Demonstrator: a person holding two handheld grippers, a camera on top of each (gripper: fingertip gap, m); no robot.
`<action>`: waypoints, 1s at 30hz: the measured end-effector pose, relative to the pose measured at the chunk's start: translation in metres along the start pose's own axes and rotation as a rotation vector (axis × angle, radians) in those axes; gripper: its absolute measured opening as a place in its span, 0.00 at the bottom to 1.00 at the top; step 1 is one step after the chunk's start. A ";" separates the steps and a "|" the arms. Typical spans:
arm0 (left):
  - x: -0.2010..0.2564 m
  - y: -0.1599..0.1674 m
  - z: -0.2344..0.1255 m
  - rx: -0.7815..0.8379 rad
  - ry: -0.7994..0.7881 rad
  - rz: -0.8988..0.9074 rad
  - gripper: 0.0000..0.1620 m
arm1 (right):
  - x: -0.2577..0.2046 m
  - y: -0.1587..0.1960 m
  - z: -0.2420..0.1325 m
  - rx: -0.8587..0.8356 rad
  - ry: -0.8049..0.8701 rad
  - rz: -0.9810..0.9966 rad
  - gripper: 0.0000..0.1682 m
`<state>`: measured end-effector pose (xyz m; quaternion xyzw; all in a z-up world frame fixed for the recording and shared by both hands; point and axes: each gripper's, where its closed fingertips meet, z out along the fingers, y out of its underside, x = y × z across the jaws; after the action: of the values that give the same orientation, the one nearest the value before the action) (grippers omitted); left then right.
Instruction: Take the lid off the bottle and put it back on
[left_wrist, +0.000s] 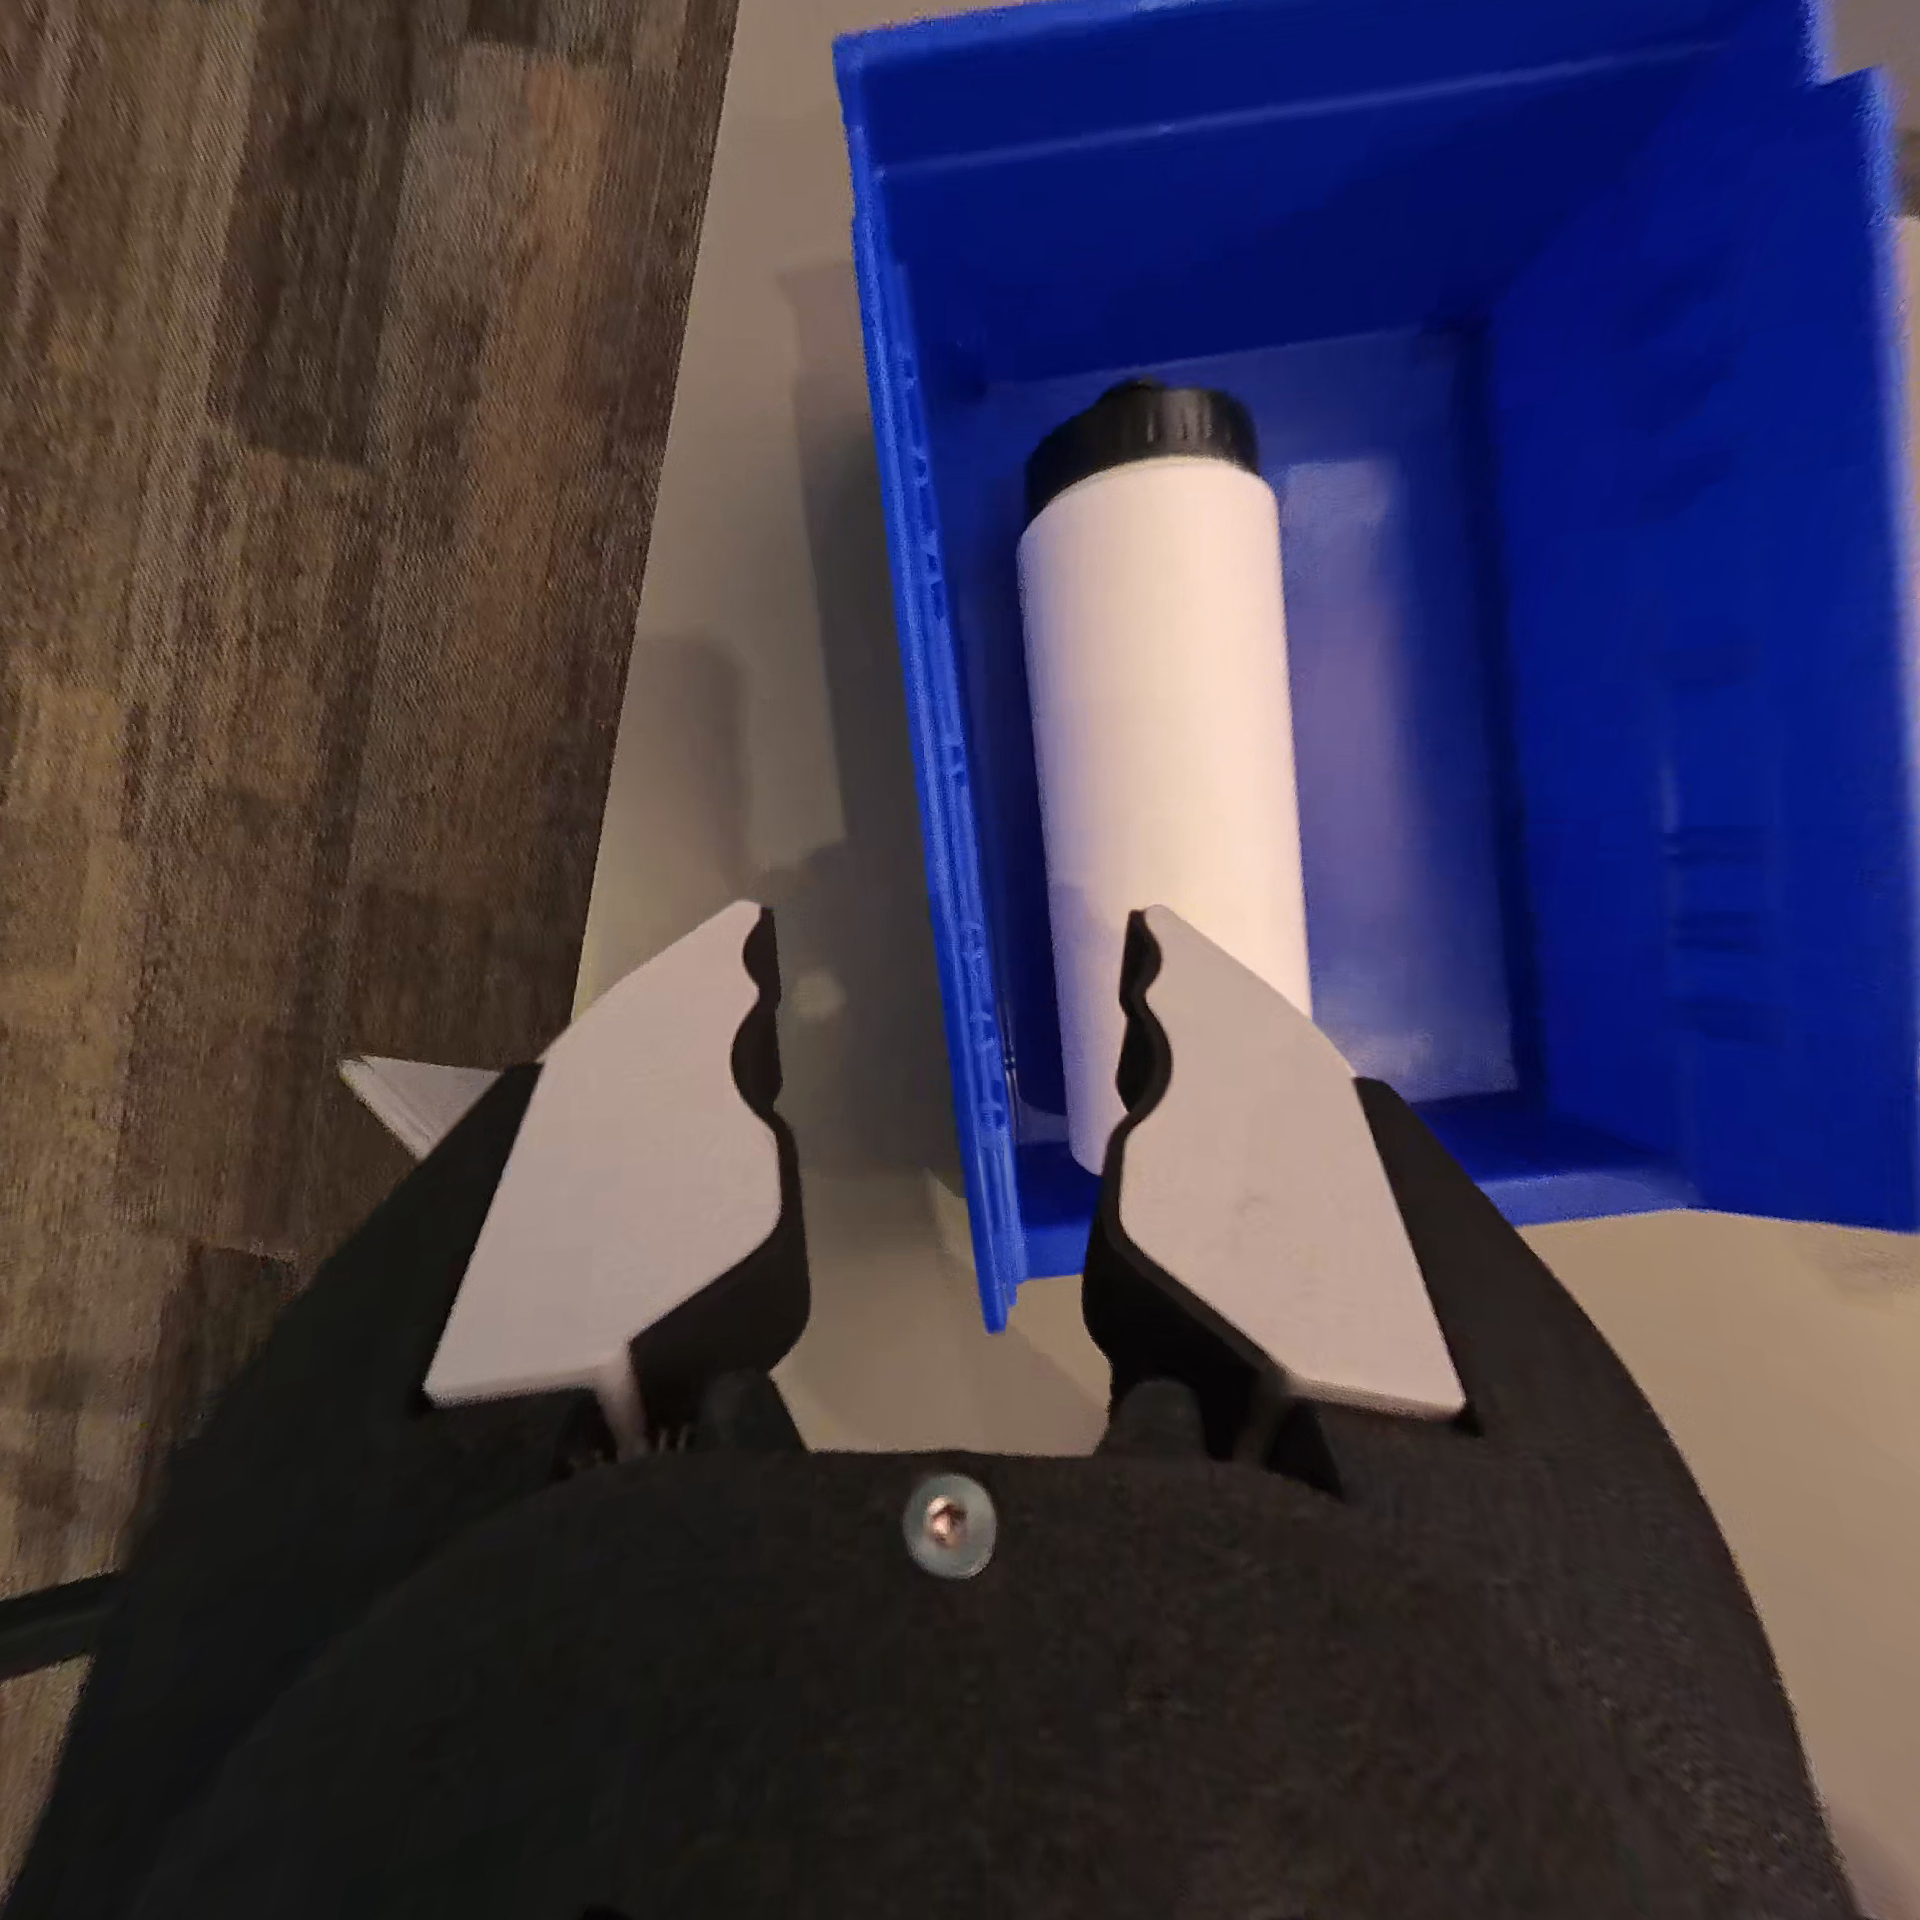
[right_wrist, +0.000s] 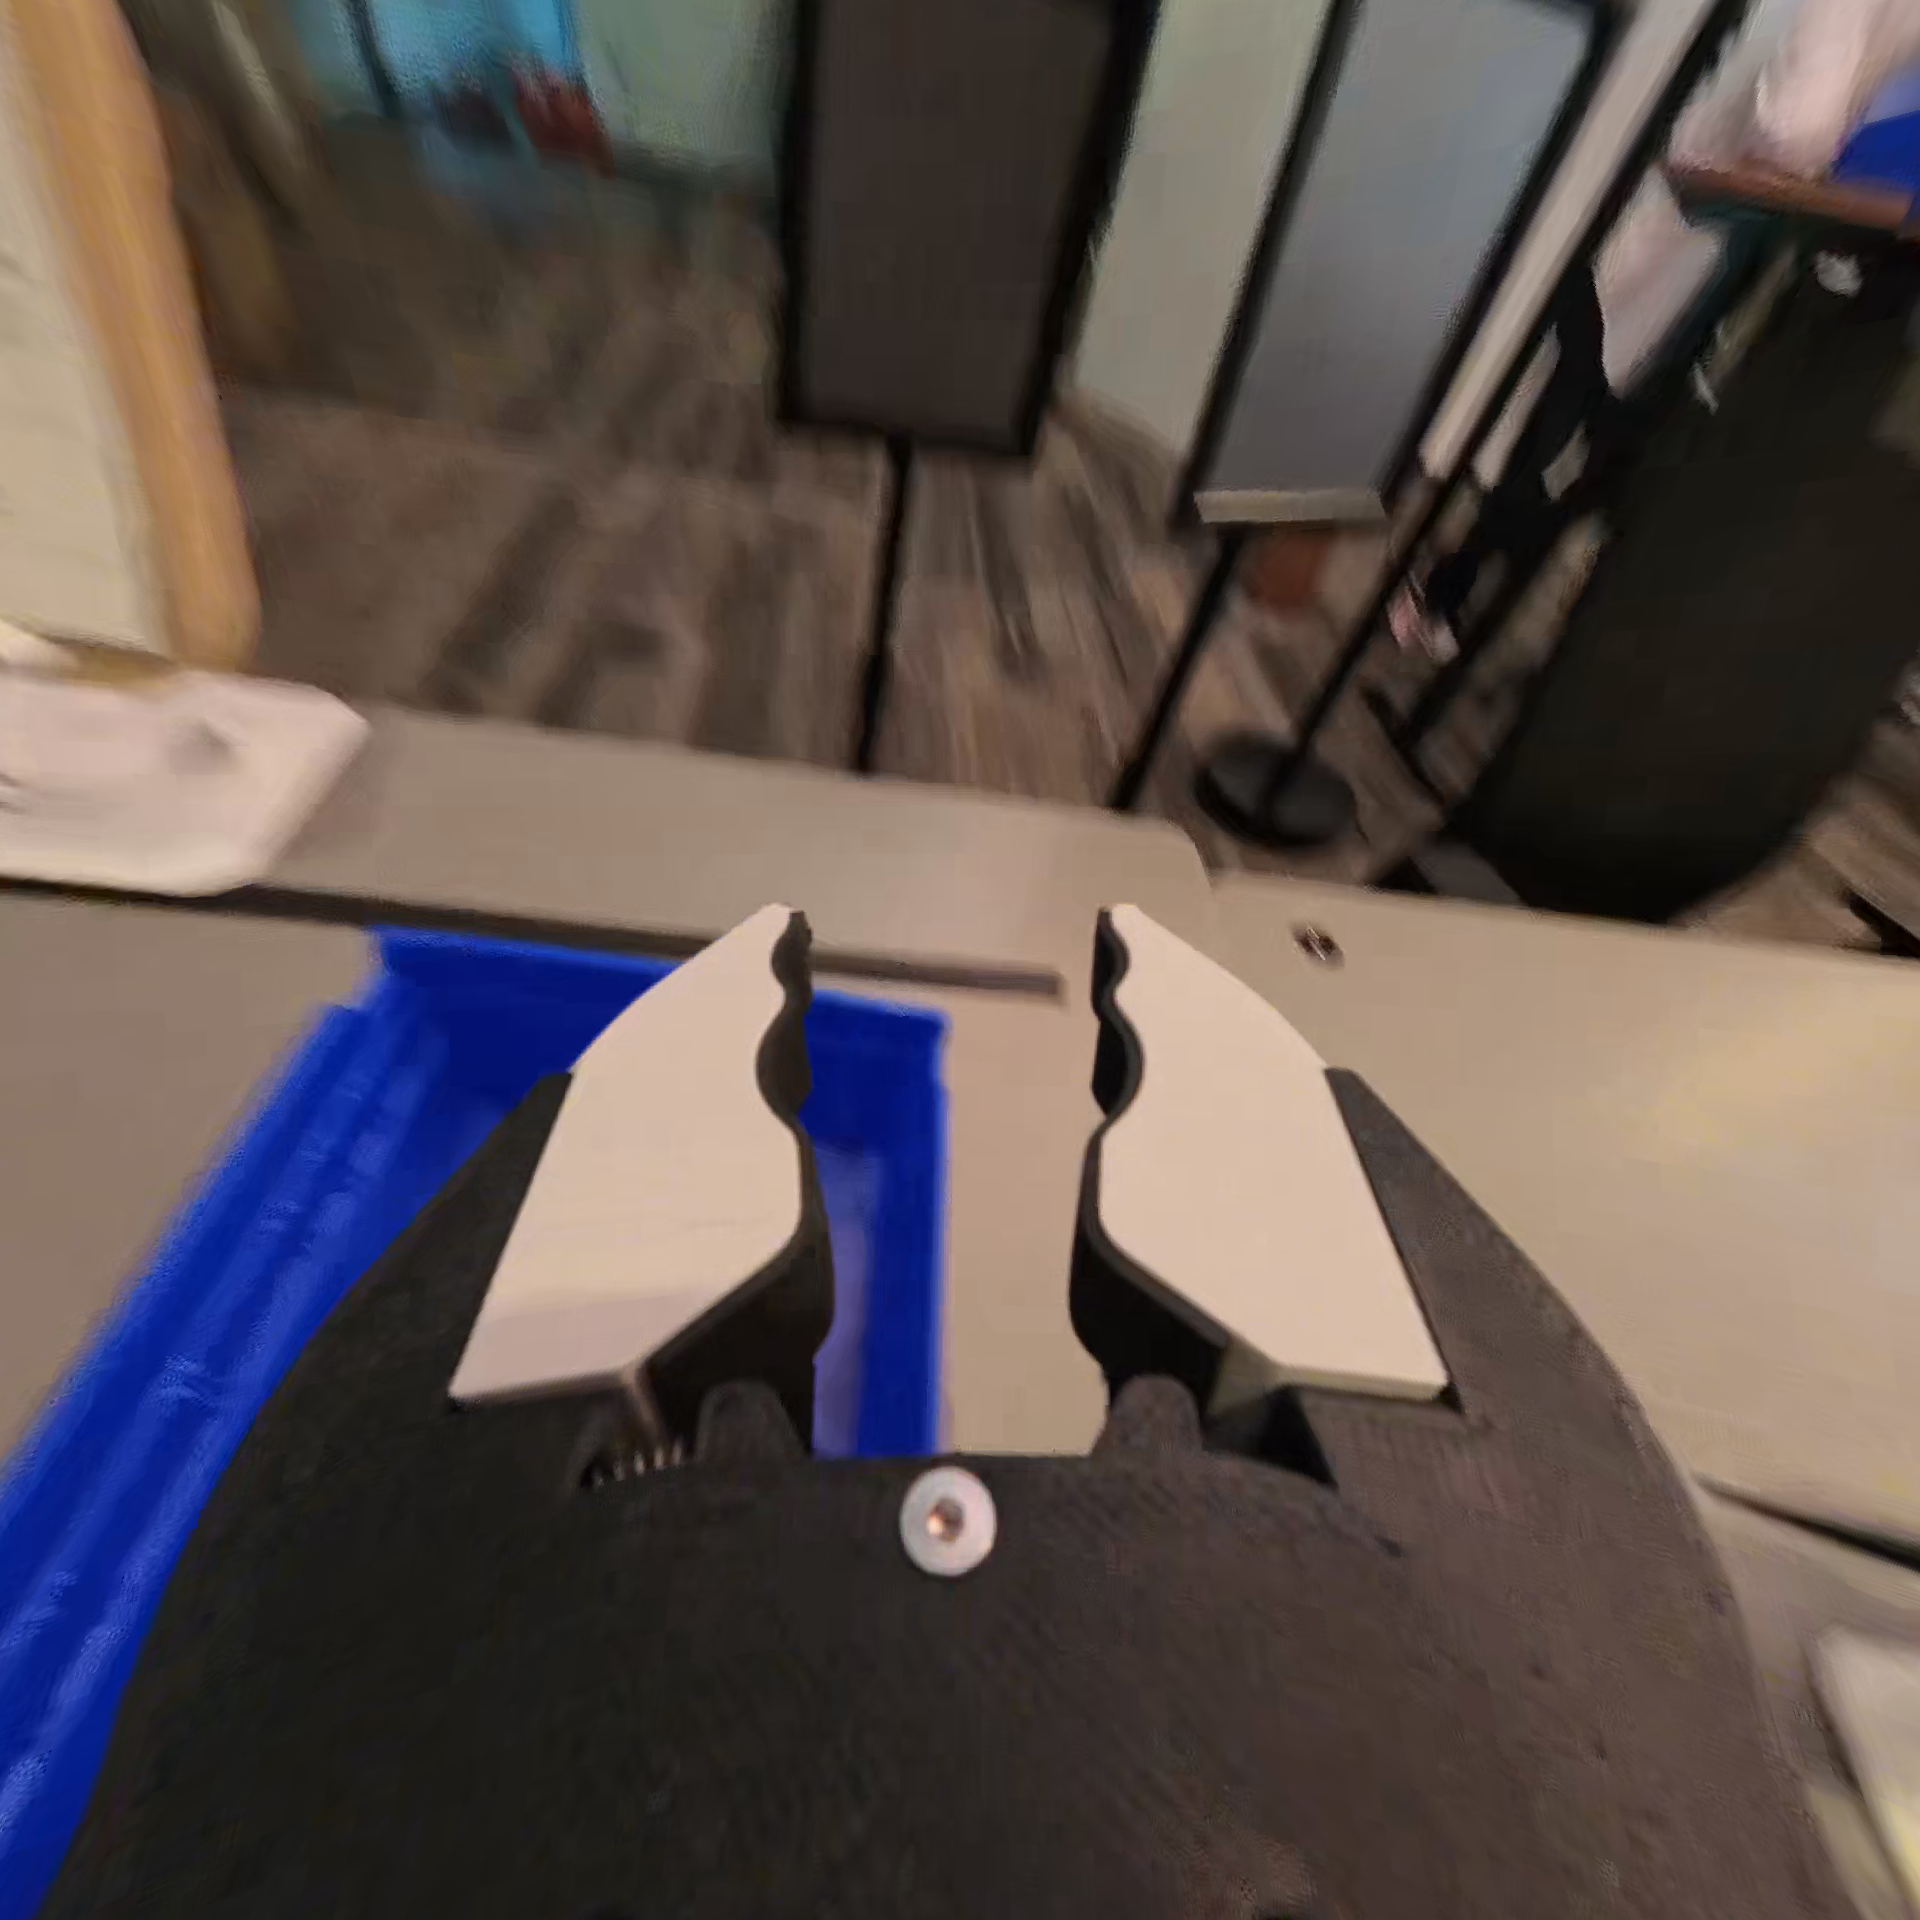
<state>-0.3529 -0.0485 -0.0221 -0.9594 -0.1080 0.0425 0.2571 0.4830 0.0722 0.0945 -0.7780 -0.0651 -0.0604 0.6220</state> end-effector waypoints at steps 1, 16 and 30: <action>-0.002 0.000 0.008 -0.017 0.000 -0.004 0.39 | -0.014 -0.011 -0.005 0.075 -0.062 0.023 0.32; 0.001 0.023 0.072 -0.240 0.054 0.042 0.06 | -0.104 0.057 0.046 -0.199 -0.342 -0.050 0.33; 0.055 -0.009 0.089 -0.130 0.069 0.447 0.09 | -0.144 0.067 0.053 -0.217 -0.442 -0.062 0.32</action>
<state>-0.3136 0.0150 -0.0962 -0.9749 0.1137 0.0587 0.1824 0.3541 0.1053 -0.0062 -0.8321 -0.2164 0.0858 0.5034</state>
